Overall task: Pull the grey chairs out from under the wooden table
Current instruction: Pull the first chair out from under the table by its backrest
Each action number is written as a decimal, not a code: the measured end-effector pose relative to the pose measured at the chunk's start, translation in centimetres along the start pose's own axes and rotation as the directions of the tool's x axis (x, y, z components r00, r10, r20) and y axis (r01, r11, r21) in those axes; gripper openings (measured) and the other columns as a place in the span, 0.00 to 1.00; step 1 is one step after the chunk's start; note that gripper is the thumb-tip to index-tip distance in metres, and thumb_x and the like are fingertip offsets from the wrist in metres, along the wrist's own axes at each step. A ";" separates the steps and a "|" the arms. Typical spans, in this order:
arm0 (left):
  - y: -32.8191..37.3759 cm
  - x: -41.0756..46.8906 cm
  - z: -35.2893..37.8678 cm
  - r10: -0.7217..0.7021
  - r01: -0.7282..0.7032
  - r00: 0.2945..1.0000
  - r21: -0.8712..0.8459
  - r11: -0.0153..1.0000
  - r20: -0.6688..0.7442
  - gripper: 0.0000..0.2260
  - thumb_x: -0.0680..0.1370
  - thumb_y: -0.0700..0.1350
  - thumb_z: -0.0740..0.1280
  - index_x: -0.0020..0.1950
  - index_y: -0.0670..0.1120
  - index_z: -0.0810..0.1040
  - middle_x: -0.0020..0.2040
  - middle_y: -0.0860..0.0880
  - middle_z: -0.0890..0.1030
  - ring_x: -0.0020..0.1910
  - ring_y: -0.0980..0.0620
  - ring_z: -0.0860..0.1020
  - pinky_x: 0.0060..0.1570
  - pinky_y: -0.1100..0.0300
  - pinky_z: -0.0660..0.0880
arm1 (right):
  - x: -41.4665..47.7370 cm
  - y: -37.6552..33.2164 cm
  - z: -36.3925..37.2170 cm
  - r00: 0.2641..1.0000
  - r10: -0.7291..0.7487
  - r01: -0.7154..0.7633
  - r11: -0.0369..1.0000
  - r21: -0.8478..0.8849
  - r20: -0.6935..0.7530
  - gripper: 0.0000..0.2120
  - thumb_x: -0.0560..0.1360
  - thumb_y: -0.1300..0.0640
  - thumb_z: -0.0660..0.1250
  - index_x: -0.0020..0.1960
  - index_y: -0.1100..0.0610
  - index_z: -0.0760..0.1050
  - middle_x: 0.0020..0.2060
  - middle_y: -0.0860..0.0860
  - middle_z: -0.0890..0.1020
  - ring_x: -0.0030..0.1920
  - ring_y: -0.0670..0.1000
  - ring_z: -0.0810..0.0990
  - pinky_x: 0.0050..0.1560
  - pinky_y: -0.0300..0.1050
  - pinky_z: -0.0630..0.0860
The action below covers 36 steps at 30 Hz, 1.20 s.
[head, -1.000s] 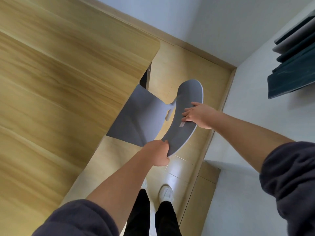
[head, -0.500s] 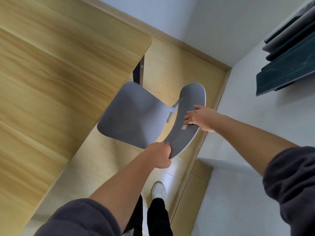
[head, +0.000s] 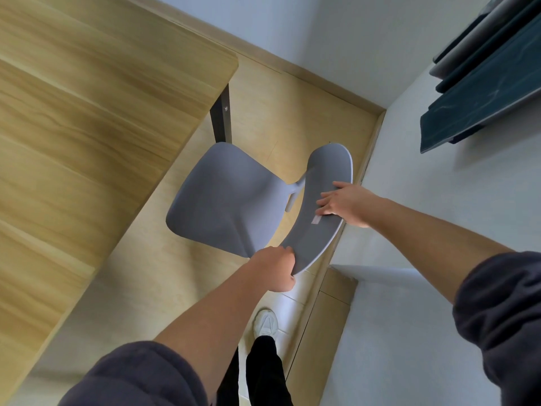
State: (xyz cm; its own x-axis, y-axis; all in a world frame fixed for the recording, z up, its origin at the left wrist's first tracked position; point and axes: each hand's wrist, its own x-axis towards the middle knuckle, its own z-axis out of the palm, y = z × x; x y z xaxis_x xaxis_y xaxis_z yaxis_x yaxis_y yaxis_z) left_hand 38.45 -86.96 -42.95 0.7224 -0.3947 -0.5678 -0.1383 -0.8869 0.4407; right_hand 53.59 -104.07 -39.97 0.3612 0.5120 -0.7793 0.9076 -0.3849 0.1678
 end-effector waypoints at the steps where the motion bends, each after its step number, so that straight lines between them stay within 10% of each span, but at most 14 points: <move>1: 0.1 0.0 0.1 0.002 -0.002 1.000 -0.002 1.000 -0.002 0.07 0.73 0.41 0.62 0.48 0.40 0.69 0.31 0.50 0.65 0.34 0.45 0.71 0.34 0.57 0.65 | 0.0 0.0 0.1 1.000 0.001 -0.001 1.000 0.002 0.001 0.29 0.80 0.62 0.60 0.77 0.45 0.61 0.75 0.43 0.66 0.78 0.49 0.58 0.76 0.51 0.52; 36: 12.2 3.6 4.2 0.090 -0.086 0.994 -0.075 0.993 0.057 0.07 0.73 0.41 0.63 0.45 0.41 0.66 0.31 0.50 0.67 0.34 0.47 0.71 0.24 0.61 0.59 | -8.3 3.0 11.0 0.997 0.052 -0.055 0.997 0.050 0.061 0.29 0.79 0.63 0.59 0.76 0.44 0.62 0.74 0.43 0.67 0.77 0.47 0.60 0.76 0.51 0.53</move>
State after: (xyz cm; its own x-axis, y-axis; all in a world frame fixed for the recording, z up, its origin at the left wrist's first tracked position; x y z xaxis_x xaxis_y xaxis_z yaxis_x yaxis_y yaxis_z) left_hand 36.52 -100.21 -42.54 0.6670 -0.4860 -0.5648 -0.1482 -0.8294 0.5387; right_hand 50.95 -117.94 -39.68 0.3938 0.4435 -0.8051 0.8747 -0.4501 0.1799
